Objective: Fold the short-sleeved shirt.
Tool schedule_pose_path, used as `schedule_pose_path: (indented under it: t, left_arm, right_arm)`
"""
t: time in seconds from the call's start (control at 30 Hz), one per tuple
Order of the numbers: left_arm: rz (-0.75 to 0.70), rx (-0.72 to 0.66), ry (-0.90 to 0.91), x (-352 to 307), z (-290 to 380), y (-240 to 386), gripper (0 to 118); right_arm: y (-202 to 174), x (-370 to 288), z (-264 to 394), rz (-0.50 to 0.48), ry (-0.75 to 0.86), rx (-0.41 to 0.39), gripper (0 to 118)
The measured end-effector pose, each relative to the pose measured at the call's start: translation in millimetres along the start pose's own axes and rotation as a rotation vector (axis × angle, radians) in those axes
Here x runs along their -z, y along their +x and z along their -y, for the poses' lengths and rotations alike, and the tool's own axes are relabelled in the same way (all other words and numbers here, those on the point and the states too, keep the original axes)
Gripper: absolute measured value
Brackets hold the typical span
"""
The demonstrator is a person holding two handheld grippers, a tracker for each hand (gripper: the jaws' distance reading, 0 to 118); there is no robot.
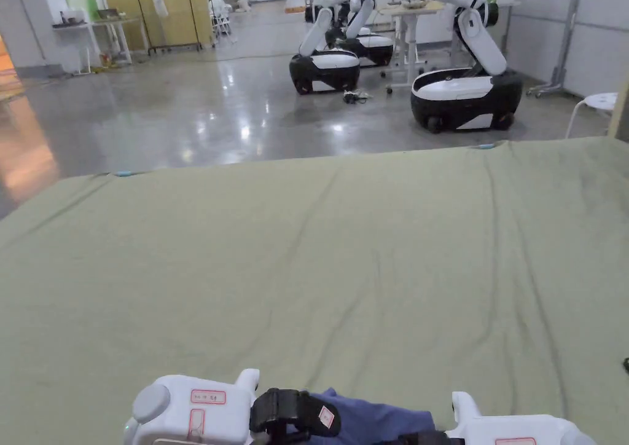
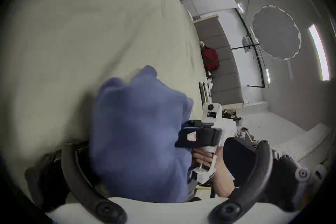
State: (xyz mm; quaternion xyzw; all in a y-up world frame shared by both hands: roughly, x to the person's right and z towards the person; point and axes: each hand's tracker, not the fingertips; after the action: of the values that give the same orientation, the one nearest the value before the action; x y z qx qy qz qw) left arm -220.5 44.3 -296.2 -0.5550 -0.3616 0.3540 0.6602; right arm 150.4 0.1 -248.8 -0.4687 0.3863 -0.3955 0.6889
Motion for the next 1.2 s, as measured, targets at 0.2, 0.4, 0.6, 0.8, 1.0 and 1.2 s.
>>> schedule_pose_path:
  t: [0.2,0.4,0.6,0.8,1.0,1.2]
  left_arm:
    - [-0.096,0.033,-0.031,18.0,6.3,23.4,76]
    - [-0.077,-0.084,-0.074,8.0,1.7,6.0,40]
    - [-0.02,0.046,-0.024,-70.5,-14.8,40.1,40]
    - [-0.07,0.029,0.136,-216.6,-26.3,18.1,40]
    - [-0.322,-0.184,0.251,-345.0,-20.0,-85.4,40]
    - [-0.385,-0.322,0.288,-432.4,-3.2,-159.6,41]
  right_arm:
    - [5.9,-15.4,3.1,-0.029,0.043,0.06,3]
    - [-25.2,-26.7,6.5,0.137,0.06,-0.1,3]
    - [-55.0,-42.1,10.3,0.122,0.097,-0.192,3]
    - [-82.1,-24.5,-12.1,0.093,0.125,-0.246,3]
    - [-92.4,11.4,-23.2,0.096,0.099,-0.255,3]
    - [-92.0,41.9,-29.1,0.195,0.001,-0.258,3]
